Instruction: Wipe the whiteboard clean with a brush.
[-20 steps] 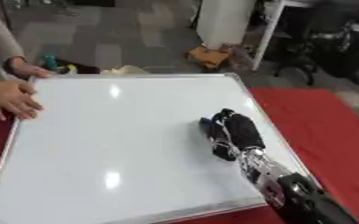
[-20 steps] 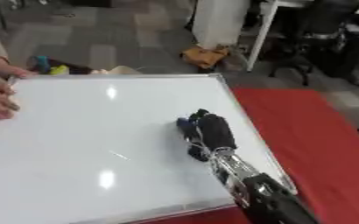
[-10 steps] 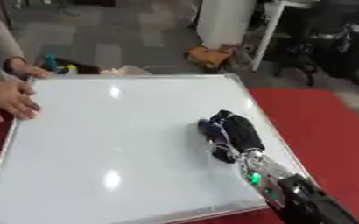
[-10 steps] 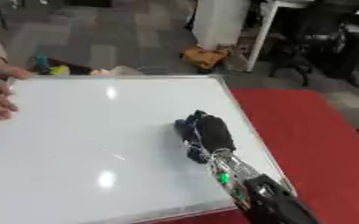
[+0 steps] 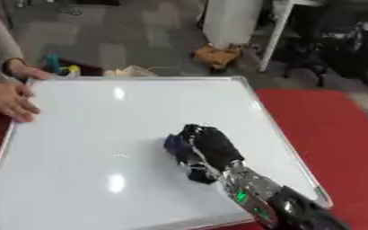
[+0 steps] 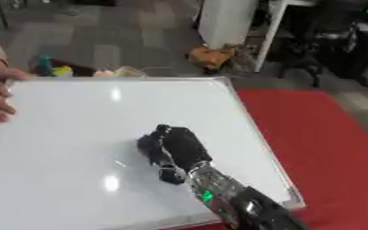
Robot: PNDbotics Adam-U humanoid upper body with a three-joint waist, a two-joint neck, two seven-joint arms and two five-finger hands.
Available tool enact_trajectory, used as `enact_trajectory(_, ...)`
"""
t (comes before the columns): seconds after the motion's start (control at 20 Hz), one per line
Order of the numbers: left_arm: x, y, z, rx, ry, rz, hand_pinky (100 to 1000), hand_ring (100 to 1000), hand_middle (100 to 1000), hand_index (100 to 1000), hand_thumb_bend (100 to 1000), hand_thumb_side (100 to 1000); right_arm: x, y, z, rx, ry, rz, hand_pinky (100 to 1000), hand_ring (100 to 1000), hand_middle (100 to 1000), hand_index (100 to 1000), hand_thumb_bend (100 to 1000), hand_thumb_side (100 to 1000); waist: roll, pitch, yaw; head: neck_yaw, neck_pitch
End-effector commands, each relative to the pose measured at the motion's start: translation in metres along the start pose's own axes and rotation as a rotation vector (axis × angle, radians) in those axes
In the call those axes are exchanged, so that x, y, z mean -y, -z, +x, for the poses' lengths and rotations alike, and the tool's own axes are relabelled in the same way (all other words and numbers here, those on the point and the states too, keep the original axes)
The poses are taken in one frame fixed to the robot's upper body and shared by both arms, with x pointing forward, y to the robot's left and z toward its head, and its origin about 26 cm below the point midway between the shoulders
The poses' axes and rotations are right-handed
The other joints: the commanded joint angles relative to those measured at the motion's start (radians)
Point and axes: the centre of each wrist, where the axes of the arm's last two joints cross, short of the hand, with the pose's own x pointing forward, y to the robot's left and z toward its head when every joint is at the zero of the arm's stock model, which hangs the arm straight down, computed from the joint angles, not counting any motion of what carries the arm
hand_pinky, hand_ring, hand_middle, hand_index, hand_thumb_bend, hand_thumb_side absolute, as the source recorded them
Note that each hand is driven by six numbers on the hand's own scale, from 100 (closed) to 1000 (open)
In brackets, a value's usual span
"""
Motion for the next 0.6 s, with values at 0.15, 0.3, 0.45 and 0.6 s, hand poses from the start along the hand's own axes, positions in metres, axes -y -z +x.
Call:
enact_trajectory(0.15,-0.004,0.002,0.004,0.013,0.013,0.0,483,534,578,1000,252,800,0.005,-0.005,0.022,0.118,0.006,0.007,597,552,643,721,100,197,0.009,-0.012,-0.008,-0.006,-0.007)
enact_trajectory(0.3,-0.004,0.002,0.004,0.013,0.014,0.001,482,534,578,1000,253,802,0.004,-0.007,0.031,0.159,0.018,0.016,597,548,638,720,100,214,0.011,-0.011,-0.011,-0.008,-0.005)
enact_trajectory(0.45,-0.004,0.001,0.004,0.011,0.014,0.002,482,533,577,1000,253,803,0.002,-0.009,0.04,0.201,0.039,0.027,598,545,635,721,100,232,0.011,-0.01,-0.013,-0.01,-0.004)
enact_trajectory(0.6,-0.004,0.001,0.004,0.011,0.015,0.003,482,533,577,1000,253,804,0.001,-0.012,0.049,0.252,0.057,0.043,602,545,634,728,100,278,0.012,-0.009,-0.015,-0.011,-0.002)
